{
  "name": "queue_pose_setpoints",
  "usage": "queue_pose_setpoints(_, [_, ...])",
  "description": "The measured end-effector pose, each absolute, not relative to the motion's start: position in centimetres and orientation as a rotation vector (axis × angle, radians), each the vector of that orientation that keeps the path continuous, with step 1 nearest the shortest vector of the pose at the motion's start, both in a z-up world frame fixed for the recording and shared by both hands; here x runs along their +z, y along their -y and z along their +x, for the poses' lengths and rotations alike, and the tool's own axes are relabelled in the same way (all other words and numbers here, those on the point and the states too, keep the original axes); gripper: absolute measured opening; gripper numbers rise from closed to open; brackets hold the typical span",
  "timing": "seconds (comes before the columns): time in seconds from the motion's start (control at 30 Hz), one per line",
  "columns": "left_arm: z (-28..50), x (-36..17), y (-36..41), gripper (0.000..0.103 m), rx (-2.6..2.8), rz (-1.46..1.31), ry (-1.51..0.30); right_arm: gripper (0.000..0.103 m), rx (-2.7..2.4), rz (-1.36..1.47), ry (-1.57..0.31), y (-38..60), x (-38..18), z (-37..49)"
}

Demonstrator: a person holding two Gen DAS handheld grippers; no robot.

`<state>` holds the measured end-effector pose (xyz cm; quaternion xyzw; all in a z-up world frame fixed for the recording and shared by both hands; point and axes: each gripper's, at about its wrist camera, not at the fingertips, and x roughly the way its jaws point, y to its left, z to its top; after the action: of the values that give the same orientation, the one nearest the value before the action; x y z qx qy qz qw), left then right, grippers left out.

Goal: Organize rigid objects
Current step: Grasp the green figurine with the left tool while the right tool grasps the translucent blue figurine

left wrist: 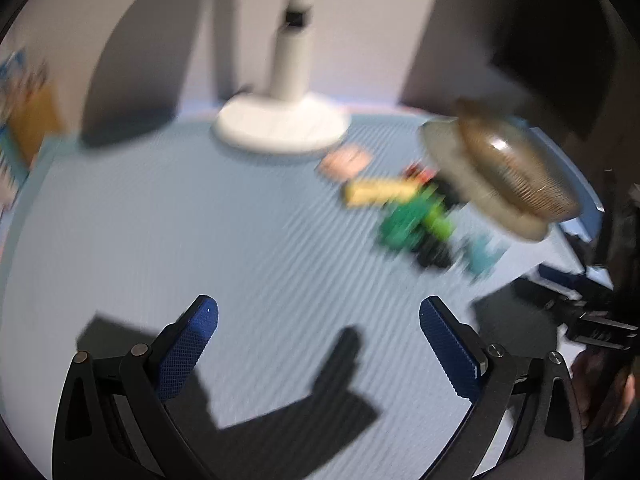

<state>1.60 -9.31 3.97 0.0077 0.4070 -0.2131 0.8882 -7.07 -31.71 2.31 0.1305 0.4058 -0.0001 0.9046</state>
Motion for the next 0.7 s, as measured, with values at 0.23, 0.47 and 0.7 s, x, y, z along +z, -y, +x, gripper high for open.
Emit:
queue_pose_setpoints(0.23, [6.6,4.1,13.4,0.057,-0.696,0.079,-0.918,0.070,0.003,0.132,-0.847,28.3,3.9,-4.8])
queue_pose_setpoints(0.47, [8.4,1.8,15.3,0.044,-0.785,0.057,-0.959,0.052,-0.030,0.046,-0.924,26.7,1.5,-1.9])
queue_pose_setpoints(0.7, [8.9,2.3,16.6,0.036,-0.840,0.023,-0.951,0.031,-0.038,-0.010,-0.903,26.0,1.6,-1.9])
